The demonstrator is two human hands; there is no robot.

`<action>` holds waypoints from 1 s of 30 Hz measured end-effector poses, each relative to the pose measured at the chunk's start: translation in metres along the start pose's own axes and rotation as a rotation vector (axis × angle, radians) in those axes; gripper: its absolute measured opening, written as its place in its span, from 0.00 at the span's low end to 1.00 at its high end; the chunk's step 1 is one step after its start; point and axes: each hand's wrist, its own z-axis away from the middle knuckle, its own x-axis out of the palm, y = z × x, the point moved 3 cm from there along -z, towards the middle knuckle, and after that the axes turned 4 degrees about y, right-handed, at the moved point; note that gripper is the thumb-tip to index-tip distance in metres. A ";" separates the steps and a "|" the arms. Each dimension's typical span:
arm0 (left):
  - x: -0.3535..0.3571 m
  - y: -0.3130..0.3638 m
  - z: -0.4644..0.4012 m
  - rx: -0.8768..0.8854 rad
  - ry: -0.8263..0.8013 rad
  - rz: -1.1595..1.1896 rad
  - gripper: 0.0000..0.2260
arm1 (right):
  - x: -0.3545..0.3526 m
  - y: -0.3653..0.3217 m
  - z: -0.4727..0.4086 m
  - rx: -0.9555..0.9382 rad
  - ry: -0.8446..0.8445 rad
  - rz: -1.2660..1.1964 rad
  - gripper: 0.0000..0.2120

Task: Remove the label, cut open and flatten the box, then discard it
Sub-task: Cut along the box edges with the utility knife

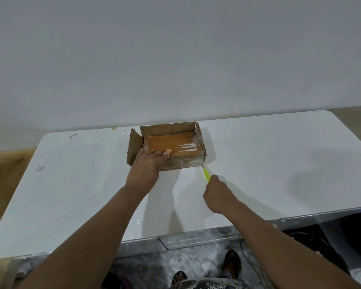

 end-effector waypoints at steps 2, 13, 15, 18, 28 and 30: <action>-0.001 0.001 0.000 0.007 0.001 -0.001 0.24 | -0.003 -0.004 -0.002 0.025 -0.034 0.009 0.09; -0.003 -0.001 -0.006 0.006 -0.032 0.013 0.27 | -0.043 0.019 0.014 -0.083 0.003 0.056 0.07; -0.004 -0.002 -0.006 0.021 -0.029 0.018 0.27 | -0.048 0.022 0.017 -0.112 0.096 -0.052 0.09; -0.009 -0.002 -0.005 0.039 -0.042 0.073 0.29 | -0.057 0.011 0.011 -0.230 0.201 -0.189 0.05; -0.022 -0.026 0.002 0.145 0.029 0.031 0.22 | -0.063 -0.016 -0.018 -0.605 0.162 0.063 0.32; -0.029 -0.026 0.002 0.130 0.081 -0.042 0.18 | -0.055 -0.011 -0.019 -0.653 0.219 0.186 0.27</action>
